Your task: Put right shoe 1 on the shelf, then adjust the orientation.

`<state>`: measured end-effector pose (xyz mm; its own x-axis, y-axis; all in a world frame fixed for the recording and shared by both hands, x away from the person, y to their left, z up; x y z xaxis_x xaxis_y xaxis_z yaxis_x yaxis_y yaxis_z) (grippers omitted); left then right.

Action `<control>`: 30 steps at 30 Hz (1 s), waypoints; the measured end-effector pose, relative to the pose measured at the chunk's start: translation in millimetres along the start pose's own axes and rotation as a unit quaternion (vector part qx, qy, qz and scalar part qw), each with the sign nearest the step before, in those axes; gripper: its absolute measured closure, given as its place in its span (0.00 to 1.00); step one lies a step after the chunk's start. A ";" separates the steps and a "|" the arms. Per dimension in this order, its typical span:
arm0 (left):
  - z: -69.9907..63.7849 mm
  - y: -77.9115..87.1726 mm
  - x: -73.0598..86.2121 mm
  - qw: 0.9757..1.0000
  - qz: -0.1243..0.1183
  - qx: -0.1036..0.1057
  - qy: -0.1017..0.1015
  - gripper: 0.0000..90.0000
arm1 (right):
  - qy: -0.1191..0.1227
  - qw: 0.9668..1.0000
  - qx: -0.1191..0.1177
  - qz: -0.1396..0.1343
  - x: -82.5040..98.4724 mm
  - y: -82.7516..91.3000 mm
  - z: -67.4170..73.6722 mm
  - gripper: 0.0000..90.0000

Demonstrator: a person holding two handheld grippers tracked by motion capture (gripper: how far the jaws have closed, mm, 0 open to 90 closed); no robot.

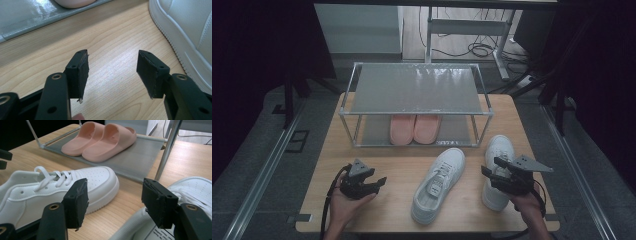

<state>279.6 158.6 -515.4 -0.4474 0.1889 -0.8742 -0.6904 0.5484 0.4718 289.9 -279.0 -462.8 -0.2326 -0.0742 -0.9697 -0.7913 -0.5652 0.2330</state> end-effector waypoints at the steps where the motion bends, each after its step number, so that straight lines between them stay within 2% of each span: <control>1: 0.2 0.7 -0.2 1.000 -0.002 0.000 0.002 0.48 | -0.002 1.000 -0.002 0.000 -0.5 -0.1 1.4 0.43; 8: 2.6 1.2 -2.1 1.000 0.000 -0.003 0.010 0.46 | 0.005 1.000 -0.020 0.008 -1.7 -0.7 10.7 0.46; 9: 3.3 0.9 -4.3 1.000 -0.006 0.002 0.017 0.46 | 0.005 1.000 -0.023 0.010 -1.4 -0.1 11.8 0.47; 14: 3.2 -0.7 -8.8 1.000 -0.008 0.000 0.010 0.46 | 0.007 0.999 -0.027 0.016 0.5 3.3 15.3 0.52; 18: 2.6 -3.4 -11.6 1.000 -0.003 0.001 0.007 0.46 | 0.007 0.999 -0.028 0.021 1.0 7.6 18.4 0.59; 21: 3.4 -4.8 -13.9 1.000 -0.004 0.001 0.012 0.46 | 0.008 0.999 -0.024 0.031 3.3 11.0 20.6 0.72; 22: 4.4 -5.5 -14.7 1.000 -0.004 0.003 0.009 0.46 | 0.008 0.999 -0.024 0.031 3.3 11.0 20.6 0.72; 23: 5.6 -6.9 -15.9 1.000 -0.002 0.002 0.009 0.46 | 0.006 0.999 -0.022 0.039 6.1 10.2 21.9 0.80; 24: 5.6 -6.9 -15.9 1.000 -0.002 0.002 0.009 0.46 | 0.006 0.999 -0.022 0.039 6.1 10.2 21.9 0.80; 25: 6.9 -8.0 -16.1 1.000 -0.001 -0.002 0.008 0.46 | 0.006 0.998 -0.023 0.050 8.6 8.5 24.2 0.87; 28: 8.0 -8.8 -15.5 1.000 0.002 -0.006 0.010 0.46 | 0.010 0.998 -0.028 0.058 10.2 5.5 28.7 0.92; 30: 9.1 -8.7 -15.1 1.000 0.002 -0.008 0.014 0.46 | 0.019 0.997 -0.040 0.070 11.1 0.1 37.6 0.97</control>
<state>297.6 158.3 -507.4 -0.4661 0.1688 -0.8685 -0.6969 0.5348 0.4779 265.9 -248.9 -470.7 -0.3151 -0.1877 -0.9303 -0.7041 -0.6110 0.3617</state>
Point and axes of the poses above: each handheld gripper's, and its own axes: y roughly backward along the jaws, x roughly out of its underside, z roughly to its left, the point moved 3 cm from there along -y, roughly forward along the jaws, and after that the axes turned 13 degrees about -z, right-handed, at the moved point
